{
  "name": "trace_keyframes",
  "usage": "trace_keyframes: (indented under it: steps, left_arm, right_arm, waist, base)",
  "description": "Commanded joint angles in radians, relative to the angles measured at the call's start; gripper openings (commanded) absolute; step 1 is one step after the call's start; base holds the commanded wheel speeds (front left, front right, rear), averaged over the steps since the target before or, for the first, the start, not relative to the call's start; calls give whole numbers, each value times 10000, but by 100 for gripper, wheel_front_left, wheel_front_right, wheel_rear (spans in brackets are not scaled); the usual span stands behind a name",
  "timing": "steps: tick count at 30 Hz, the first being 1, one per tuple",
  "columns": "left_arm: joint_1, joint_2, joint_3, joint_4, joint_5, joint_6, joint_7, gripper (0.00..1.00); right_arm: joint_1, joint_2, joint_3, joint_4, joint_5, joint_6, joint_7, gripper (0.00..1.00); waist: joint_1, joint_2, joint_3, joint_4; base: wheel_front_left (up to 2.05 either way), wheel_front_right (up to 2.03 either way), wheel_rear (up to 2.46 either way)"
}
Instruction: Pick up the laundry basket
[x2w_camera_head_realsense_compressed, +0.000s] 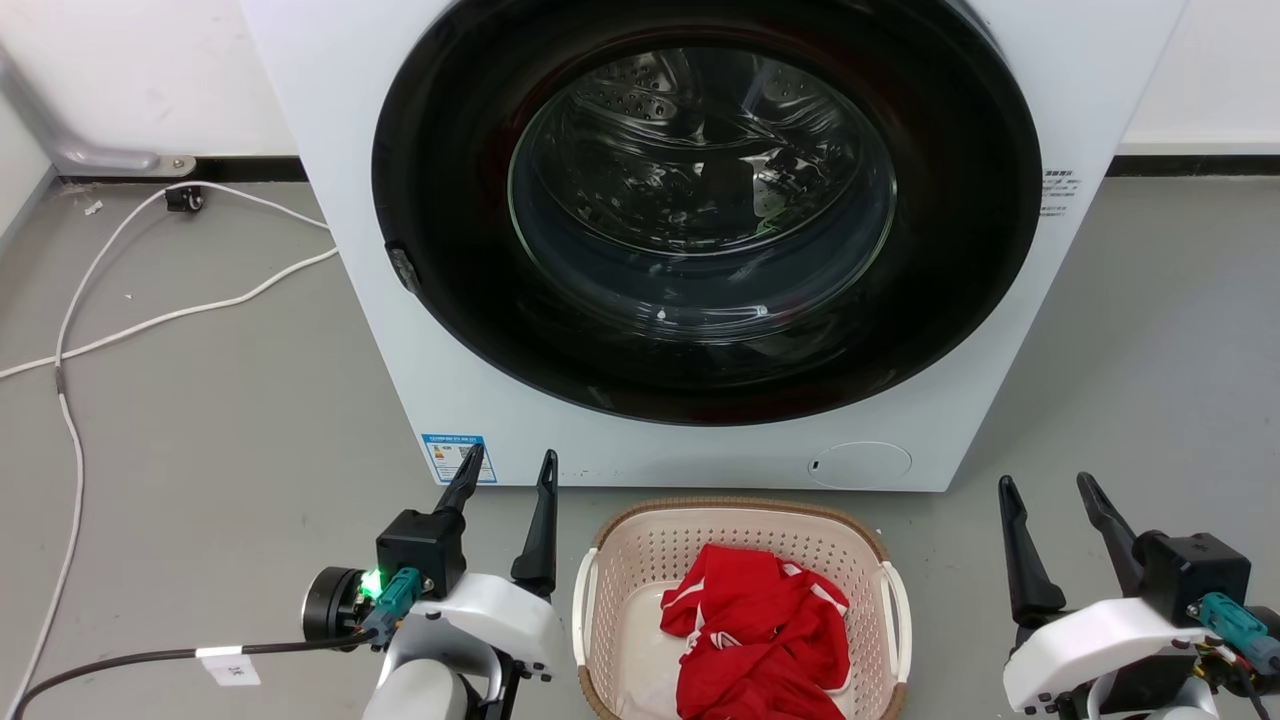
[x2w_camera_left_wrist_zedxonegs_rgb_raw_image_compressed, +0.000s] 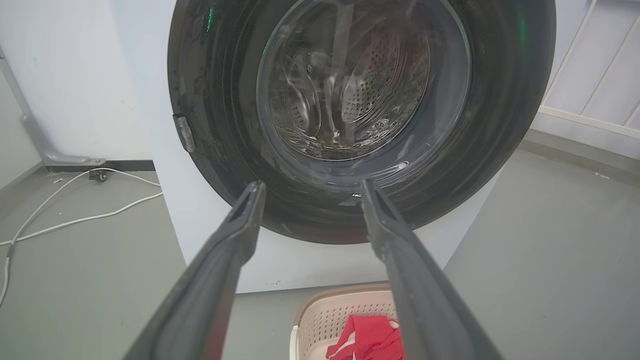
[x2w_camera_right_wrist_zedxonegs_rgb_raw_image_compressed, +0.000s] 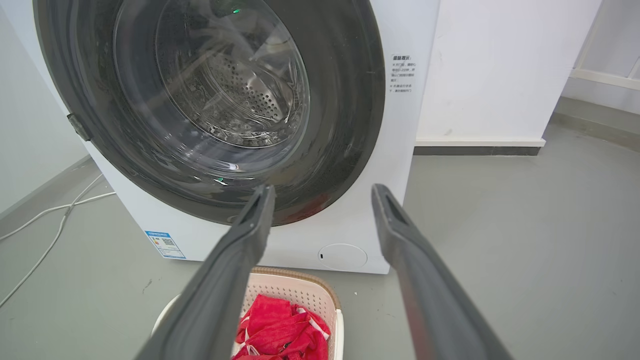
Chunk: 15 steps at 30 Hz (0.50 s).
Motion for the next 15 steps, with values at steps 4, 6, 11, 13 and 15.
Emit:
trace_keyframes:
  steps: [4,6,11,13,15]
  left_arm:
    - [-26,1,7,18,-59,48,-49,100]
    - [-20,0,9,26,-53,67,-49,100]
    - [-20,1,13,52,-15,77,-49,100]
    - [-35,1,12,54,14,72,-49,100]
    - [-73,1,11,86,32,63,-47,100]
  right_arm:
    - [92,21,5,48,89,-3,-65,100]
    - [90,21,11,56,96,-3,-73,100]
    - [76,21,9,66,55,-3,-53,100]
    - [64,21,6,70,69,-3,-28,100]
    - [46,21,-11,106,72,-3,25,100]
  waist:
    - [-1,-1,-6,6]
    - [-1,-1,-4,5]
    - [-1,-1,6,7]
    - [-1,-1,28,6]
    - [-1,-1,95,5]
  base:
    - [0,0,0]
    - [0,0,0]
    - [0,0,0]
    - [0,0,0]
    - [0,0,0]
